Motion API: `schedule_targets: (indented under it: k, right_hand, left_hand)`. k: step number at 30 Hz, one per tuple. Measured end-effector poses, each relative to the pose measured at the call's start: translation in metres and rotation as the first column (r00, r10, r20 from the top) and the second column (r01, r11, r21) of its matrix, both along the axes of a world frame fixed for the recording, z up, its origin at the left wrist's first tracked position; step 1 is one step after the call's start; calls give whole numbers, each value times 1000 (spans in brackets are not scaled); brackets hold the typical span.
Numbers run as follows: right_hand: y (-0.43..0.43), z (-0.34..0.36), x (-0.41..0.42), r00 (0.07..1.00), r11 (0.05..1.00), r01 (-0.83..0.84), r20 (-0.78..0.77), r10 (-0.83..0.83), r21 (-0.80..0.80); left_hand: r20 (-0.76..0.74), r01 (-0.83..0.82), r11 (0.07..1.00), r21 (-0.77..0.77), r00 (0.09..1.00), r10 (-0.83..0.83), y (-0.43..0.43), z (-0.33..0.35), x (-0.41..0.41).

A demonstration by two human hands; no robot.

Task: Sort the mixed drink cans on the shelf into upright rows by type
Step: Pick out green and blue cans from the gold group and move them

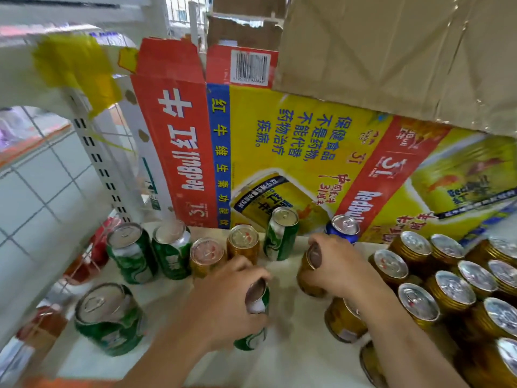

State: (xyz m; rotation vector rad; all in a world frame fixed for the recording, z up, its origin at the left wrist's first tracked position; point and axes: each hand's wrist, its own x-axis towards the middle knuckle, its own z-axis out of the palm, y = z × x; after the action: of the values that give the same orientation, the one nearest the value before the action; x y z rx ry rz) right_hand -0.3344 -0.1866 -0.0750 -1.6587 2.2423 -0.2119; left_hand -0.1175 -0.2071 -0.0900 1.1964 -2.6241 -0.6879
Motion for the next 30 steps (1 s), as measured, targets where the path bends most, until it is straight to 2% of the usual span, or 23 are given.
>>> schedule_targets:
  k: [4,7,11,14,18,21,25,30]
  right_hand:
    - [6,-16,-13,997,1000,6,-82,-5,14]
    - [5,-18,-18,999,1000,13,-48,-12,9]
    - [-6,0,-19,997,980,55,-43,-65,-192]
    - [-25,8,-10,999,961,-6,35,16,-278]
    - [-49,-7,12,982,970,-126,109,151,-209]
    - [-61,-21,18,982,976,-108,131,134,-188]
    - [-65,-23,22,997,978,-30,70,45,-205]
    - [-49,-14,30,991,968,-84,82,106,-237]
  left_hand:
    - [-24,28,999,-18,999,-28,6,-12,-19]
    - [-45,13,1000,-16,999,-13,8,-18,-21]
    - [-49,-34,997,64,998,37,10,-23,-15]
    - [-100,-109,988,107,988,120,12,-22,-10]
    - [-145,-210,972,106,964,224,16,-14,0]
    - [-162,-282,955,91,942,293,16,-11,13]
    - [-192,-341,936,87,916,351,17,-8,27]
    - [-296,-394,913,111,864,408,17,-7,36]
